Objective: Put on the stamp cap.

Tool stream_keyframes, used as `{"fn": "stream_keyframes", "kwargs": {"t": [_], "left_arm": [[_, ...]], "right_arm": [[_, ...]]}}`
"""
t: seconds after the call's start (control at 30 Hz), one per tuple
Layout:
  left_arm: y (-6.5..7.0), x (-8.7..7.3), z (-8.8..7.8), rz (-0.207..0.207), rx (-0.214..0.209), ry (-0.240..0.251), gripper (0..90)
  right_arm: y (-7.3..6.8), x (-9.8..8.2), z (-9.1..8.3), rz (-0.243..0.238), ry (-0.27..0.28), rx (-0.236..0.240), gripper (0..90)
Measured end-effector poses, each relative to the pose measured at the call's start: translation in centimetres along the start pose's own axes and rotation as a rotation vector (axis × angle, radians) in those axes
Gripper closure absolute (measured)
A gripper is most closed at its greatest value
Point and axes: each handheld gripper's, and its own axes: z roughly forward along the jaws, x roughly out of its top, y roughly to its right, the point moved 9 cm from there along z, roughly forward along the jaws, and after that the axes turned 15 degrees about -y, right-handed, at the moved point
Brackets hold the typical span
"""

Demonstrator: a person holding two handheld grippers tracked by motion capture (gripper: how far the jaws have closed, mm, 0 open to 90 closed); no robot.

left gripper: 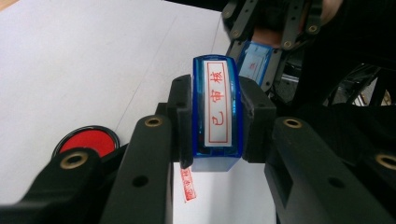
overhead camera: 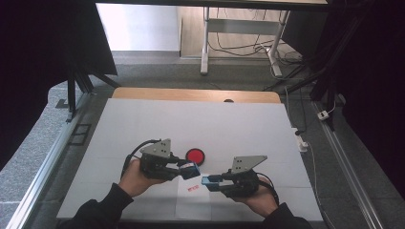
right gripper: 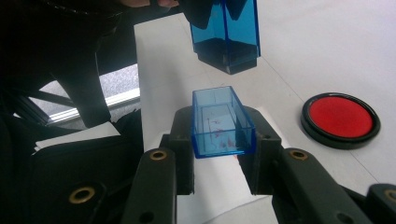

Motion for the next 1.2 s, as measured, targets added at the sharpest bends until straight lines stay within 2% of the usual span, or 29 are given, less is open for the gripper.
{"fn": "stream_keyframes", "kwargs": {"t": [0.57, 0.93, 1.2], "left_arm": [[0.8, 0.5, -0.1, 0.046, -0.017, 0.023, 69.5], [1.2, 0.7, -0.1, 0.077, -0.026, 0.031, 69.5], [1.4, 0.7, -0.2, 0.095, -0.037, 0.043, 69.5]], "right_arm": [[0.3, 0.9, 2.4, -0.072, 0.001, 0.086, 68.7], [0.1, 1.7, 3.3, -0.085, 0.011, 0.137, 68.7], [0.0, 2.1, 3.3, -0.088, 0.022, 0.171, 68.7]]}}
